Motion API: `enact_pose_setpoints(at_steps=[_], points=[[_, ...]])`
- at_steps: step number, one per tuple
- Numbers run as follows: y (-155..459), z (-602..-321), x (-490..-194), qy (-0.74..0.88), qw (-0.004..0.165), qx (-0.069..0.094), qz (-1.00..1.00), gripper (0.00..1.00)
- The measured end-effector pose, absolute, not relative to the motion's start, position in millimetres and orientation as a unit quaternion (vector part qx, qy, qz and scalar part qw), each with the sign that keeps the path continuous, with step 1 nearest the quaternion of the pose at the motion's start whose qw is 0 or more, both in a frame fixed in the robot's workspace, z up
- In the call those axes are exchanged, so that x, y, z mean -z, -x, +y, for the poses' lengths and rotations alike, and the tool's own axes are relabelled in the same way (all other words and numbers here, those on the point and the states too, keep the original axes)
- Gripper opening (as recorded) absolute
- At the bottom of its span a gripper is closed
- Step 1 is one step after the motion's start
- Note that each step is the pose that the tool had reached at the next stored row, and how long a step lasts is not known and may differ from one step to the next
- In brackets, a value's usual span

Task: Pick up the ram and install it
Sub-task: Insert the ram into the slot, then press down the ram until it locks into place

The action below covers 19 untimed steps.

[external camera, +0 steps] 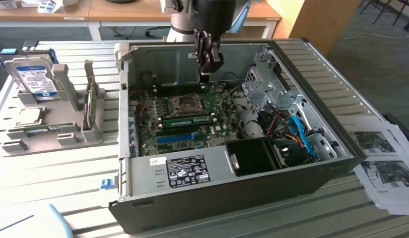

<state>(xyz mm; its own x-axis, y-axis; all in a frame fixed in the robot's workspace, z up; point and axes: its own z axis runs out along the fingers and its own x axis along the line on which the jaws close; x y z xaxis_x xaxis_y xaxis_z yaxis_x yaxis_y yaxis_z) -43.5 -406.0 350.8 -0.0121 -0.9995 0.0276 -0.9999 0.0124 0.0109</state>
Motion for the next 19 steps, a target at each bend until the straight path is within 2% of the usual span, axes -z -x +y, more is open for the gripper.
enact_pose_setpoints(at_steps=[14,15,19], points=[[43.5,-406.0,-350.9,-0.703,0.014,-0.006,-0.711,0.18],[43.5,-406.0,-350.9,-0.703,0.014,-0.006,-0.711,0.1],[43.5,-406.0,-350.9,-0.703,0.014,-0.006,-0.711,0.09]])
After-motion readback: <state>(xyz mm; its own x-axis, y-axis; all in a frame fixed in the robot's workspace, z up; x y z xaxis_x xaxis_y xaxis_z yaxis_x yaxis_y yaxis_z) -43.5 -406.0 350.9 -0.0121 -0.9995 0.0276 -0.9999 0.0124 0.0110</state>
